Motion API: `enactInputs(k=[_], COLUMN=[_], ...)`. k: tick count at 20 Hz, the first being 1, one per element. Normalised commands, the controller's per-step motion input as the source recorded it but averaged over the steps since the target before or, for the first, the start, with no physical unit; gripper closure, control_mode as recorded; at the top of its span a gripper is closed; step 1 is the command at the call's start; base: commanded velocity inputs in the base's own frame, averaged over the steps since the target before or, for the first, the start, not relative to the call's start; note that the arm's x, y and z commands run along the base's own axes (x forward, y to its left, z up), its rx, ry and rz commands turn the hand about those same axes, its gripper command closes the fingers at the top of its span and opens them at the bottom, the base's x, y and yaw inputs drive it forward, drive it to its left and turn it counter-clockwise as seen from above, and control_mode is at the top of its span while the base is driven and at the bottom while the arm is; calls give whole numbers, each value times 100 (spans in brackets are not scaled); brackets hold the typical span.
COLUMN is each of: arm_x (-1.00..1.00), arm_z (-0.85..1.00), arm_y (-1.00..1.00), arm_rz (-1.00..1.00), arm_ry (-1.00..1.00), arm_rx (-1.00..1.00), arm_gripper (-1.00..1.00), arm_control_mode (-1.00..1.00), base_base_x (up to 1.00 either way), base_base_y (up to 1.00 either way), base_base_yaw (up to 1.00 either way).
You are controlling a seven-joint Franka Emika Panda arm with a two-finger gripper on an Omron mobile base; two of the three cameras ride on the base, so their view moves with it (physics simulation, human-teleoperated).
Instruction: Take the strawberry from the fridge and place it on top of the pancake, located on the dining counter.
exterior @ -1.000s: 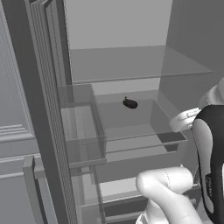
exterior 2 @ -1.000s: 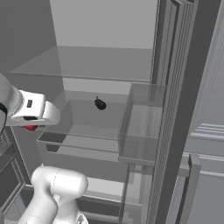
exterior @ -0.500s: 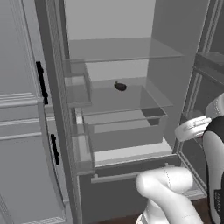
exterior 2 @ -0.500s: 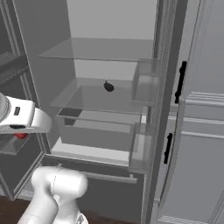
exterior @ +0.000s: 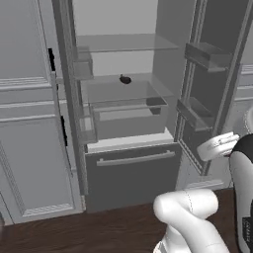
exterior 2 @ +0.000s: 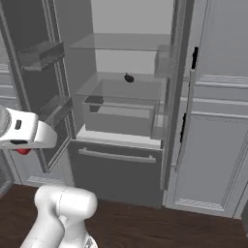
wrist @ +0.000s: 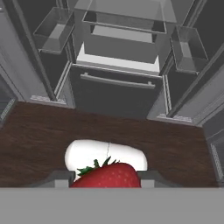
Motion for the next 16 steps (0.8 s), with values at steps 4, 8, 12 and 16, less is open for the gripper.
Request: enactInputs(k=[4, 8, 12, 16], arm_x=[0, 0, 0, 0], arm_z=[0, 0, 0, 0], arm_y=[0, 0, 0, 0], arm_rz=[0, 0, 0, 0], arm_ry=[0, 0, 0, 0], arm_rx=[0, 0, 0, 0], arm_gripper=[100, 100, 100, 100], arm_control_mode=[100, 100, 100, 100], base_base_x=[-94, -24, 0, 0], base_base_y=[-16, -20, 0, 0], base_base_yaw=[-12, -81, -99, -99])
